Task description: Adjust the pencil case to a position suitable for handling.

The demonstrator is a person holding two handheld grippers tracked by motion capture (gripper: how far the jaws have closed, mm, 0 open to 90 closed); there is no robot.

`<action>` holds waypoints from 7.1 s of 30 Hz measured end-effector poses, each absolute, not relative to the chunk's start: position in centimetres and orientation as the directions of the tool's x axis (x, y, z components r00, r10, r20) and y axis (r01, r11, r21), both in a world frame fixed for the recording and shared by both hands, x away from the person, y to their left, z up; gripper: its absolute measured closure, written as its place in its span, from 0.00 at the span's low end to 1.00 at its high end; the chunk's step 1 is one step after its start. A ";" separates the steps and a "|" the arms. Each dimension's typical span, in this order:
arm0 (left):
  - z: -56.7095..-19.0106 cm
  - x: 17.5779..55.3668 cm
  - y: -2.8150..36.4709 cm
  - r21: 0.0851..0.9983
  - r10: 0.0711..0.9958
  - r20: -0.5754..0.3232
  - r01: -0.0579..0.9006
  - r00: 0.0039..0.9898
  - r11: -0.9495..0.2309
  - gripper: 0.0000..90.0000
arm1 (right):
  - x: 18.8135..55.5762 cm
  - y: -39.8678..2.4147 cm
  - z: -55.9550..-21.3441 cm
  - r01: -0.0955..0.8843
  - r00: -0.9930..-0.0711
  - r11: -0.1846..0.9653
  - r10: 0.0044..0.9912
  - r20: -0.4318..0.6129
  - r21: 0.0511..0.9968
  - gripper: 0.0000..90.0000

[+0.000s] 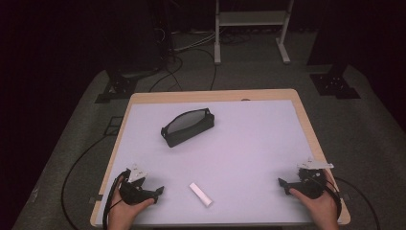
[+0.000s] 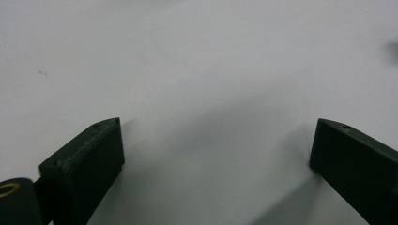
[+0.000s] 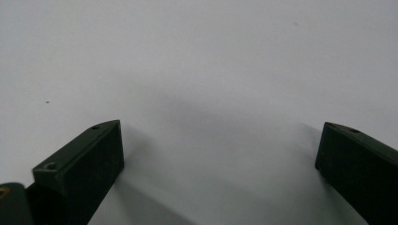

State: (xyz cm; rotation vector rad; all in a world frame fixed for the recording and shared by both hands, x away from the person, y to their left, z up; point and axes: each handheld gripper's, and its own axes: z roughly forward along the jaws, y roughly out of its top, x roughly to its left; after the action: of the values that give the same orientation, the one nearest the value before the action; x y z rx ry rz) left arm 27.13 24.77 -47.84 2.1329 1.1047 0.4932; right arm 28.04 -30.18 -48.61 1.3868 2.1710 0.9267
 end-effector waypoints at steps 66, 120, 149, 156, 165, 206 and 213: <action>-43.1 32.9 23.1 0.758 0.777 0.009 0.502 0.630 -0.416 0.47 | 28.0 -30.2 -48.6 0.637 -0.427 0.289 0.904 0.015 0.715 0.01; -37.5 41.4 21.2 0.802 0.753 0.039 0.428 0.657 -0.415 0.59 | 28.0 -30.1 -48.6 0.638 -0.426 0.287 0.905 0.017 0.714 0.01; -40.0 48.1 18.8 0.782 0.736 0.022 0.446 0.677 -0.435 0.62 | 28.0 -30.1 -48.6 0.638 -0.426 0.287 0.905 0.017 0.714 0.01; -40.4 49.5 18.4 0.768 0.733 0.024 0.457 0.680 -0.449 0.64 | 28.0 -30.2 -48.6 0.639 -0.426 0.287 0.904 0.018 0.714 0.01; -41.2 50.4 17.6 0.751 0.723 0.015 0.469 0.691 -0.464 0.72 | 28.0 -30.2 -48.6 0.639 -0.426 0.287 0.904 0.018 0.714 0.01; -39.3 48.0 14.8 0.757 0.484 -0.086 0.373 0.871 -0.536 0.99 | 28.0 -30.2 -48.6 0.639 -0.426 0.286 0.905 0.018 0.714 0.01; -39.0 47.1 13.8 0.755 0.436 -0.085 0.344 0.896 -0.559 0.99 | 28.0 -30.2 -48.6 0.639 -0.426 0.286 0.905 0.018 0.714 0.01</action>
State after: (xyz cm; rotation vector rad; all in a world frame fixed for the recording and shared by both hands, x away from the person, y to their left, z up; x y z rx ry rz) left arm 47.07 13.84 -39.01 2.2140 0.5565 0.1402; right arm 28.02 -30.15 -48.64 1.3886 2.1701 0.9262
